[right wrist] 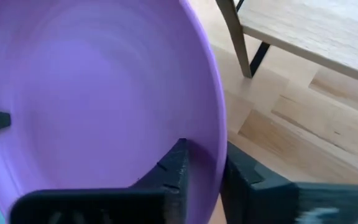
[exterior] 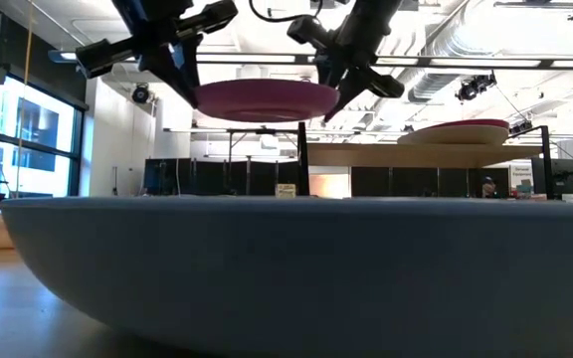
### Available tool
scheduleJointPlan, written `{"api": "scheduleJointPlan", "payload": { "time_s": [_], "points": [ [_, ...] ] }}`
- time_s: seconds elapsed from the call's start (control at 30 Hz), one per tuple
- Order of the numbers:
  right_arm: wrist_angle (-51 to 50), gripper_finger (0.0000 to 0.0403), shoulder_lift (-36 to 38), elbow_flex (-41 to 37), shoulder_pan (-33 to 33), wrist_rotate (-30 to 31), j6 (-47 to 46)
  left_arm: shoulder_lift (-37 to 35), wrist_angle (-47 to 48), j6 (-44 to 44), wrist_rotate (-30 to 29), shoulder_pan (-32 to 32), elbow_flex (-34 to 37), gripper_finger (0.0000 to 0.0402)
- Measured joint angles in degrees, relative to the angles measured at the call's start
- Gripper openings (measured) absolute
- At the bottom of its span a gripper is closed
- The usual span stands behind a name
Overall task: Place and stack plates onto a shelf
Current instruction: Stack the violet plate on top of the pink plate on the shelf
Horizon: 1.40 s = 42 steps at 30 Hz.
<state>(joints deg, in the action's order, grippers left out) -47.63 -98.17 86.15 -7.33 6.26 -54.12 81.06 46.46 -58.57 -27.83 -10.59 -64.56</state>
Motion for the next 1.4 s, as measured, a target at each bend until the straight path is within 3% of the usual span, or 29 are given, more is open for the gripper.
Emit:
{"api": "scheduleJointPlan", "payload": {
  "time_s": [0.1, 0.67, 1.03, 1.23, 1.4],
  "points": [
    [0.0, 0.0009, 0.0, 0.3, 0.3, 0.6, -0.1, 0.0, 0.7, 0.0, 0.1, 0.0, 0.0, 0.0001],
    [-4.7, 0.0001, 0.0, 4.5, 0.3, 2.0, -1.2, 0.0, -0.6, 8.6, 0.1, 0.1, 0.0, 0.0023],
    [-5.8, 0.0000, 0.0, 4.5, 0.3, 3.3, -3.9, 0.0, -0.4, 15.6, 1.0, 0.1, -0.1, 0.0096],
    [-8.9, 0.0001, -0.1, 4.5, 0.2, 3.3, -4.0, -0.5, -0.3, 18.0, -8.5, 0.1, -0.1, 0.0121],
    [-10.3, 0.0001, 0.9, 4.5, -1.2, 2.6, -2.6, -1.2, 0.0, 18.6, -12.7, 0.1, -0.1, 0.0120]
  ]
}}
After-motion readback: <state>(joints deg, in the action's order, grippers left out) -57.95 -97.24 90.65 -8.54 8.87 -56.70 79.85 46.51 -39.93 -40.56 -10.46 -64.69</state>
